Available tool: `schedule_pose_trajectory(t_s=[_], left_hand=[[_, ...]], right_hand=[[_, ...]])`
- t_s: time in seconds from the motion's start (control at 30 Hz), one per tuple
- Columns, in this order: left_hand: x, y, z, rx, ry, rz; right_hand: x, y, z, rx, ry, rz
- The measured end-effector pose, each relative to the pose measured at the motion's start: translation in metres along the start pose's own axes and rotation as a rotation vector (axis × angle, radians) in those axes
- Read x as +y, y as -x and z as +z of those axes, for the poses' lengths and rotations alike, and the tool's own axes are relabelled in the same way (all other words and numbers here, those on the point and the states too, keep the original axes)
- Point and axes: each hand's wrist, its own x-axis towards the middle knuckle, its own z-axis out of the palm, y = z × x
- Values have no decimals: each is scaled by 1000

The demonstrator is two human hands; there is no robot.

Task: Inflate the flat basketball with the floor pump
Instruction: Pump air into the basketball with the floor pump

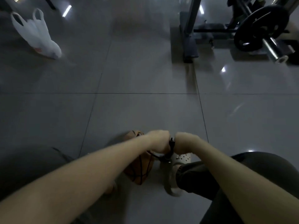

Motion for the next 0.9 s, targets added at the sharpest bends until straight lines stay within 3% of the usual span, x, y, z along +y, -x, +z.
schedule_pose_trajectory(t_s=[0.1,0.3,0.4,0.57,0.63,0.77,0.9], left_hand=[[-5,-13,30,90,4,-31],[-6,-12,48,47,14,-69],[-5,5,15,-45,42,-54],[11,42,-97,62,70,30],[14,43,-106,59,69,26],[1,14,-44,-40,59,-21],[-5,-18,10,7,50,-87]], right_hand=[[3,-21,17,22,15,22],[-6,-24,29,-22,81,19],[-9,0,1,-101,84,-32],[2,59,-98,-5,-116,-61],[5,61,-104,13,-106,-70],[-2,22,-42,-30,-70,-33],[2,-19,9,33,-63,16]])
